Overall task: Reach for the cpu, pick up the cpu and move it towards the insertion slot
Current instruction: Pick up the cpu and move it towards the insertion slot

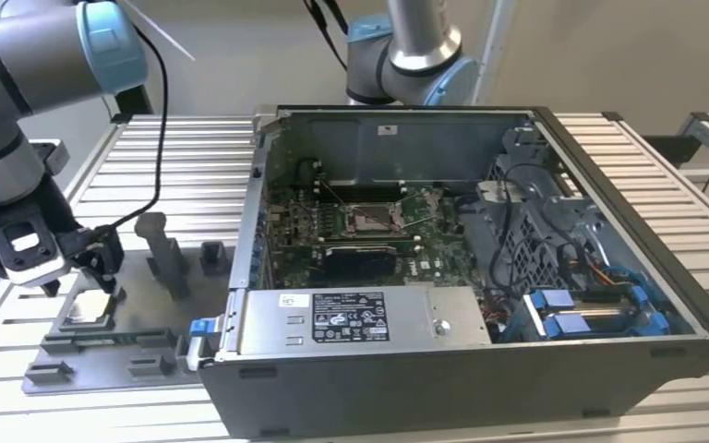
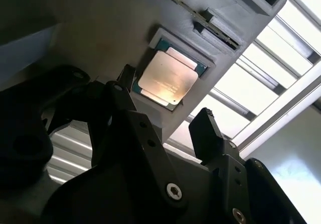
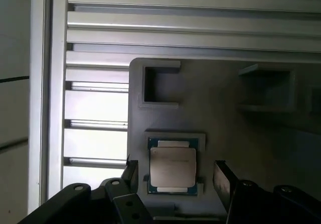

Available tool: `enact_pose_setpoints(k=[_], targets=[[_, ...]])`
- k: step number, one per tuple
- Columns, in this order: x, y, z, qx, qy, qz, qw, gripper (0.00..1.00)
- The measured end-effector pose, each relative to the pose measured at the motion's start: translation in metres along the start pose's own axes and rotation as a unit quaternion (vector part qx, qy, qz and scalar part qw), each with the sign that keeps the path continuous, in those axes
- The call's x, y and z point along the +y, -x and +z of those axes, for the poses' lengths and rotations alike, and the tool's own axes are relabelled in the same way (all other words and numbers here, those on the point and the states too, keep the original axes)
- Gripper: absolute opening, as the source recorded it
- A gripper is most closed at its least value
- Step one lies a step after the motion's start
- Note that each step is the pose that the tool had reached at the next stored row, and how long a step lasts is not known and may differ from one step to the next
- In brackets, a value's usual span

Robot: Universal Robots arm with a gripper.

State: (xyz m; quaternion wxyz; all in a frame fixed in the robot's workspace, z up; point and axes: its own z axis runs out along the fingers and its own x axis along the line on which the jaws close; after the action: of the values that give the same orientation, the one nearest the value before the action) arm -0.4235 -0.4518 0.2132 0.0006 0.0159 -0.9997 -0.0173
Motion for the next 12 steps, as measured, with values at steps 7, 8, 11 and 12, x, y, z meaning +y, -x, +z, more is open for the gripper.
enact_pose_setpoints(k=[7, 8, 11, 12], targets=[[-0.0009, 0.0000, 0.0113, 0.0000, 0.0000, -0.001, 1.00000, 1.00], [-0.0010, -0.0001, 0.0125, 0.0000, 0.0000, -0.001, 1.00000, 1.00], [-0.0011, -0.0005, 0.0159, 0.0000, 0.0000, -0.001, 1.00000, 1.00], [-0.0012, -0.0005, 0.0170, 0.0000, 0.0001, -0.001, 1.00000, 1.00]])
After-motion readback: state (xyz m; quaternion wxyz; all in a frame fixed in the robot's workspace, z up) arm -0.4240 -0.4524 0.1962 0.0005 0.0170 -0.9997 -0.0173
